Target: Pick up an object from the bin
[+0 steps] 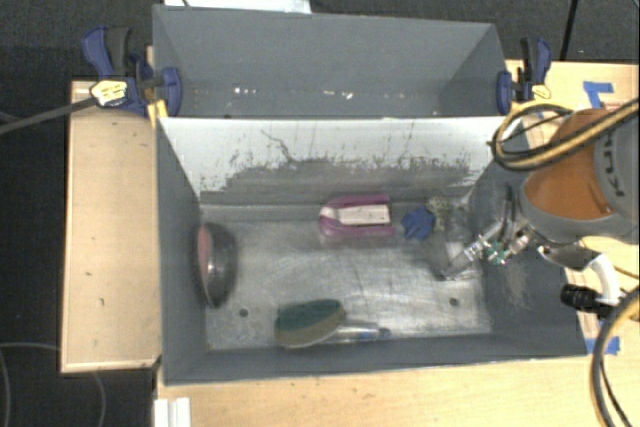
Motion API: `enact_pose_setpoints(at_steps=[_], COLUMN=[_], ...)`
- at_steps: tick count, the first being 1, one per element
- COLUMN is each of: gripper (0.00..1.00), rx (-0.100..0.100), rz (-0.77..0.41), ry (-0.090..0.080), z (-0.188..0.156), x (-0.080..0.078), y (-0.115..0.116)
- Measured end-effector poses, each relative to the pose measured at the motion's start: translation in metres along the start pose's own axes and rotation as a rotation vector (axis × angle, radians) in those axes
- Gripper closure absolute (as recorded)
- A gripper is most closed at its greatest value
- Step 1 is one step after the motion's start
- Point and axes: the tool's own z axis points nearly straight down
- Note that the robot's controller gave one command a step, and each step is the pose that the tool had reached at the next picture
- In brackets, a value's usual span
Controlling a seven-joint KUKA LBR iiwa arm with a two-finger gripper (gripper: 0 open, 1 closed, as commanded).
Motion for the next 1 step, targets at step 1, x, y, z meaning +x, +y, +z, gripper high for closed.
enact_pose_setpoints(at_steps=[1], gripper=[1.00], rx=[0.004], rz=[0.003], ry=[-0.003], z=[-0.0014], x=[-0.0020], y=[-0.0027])
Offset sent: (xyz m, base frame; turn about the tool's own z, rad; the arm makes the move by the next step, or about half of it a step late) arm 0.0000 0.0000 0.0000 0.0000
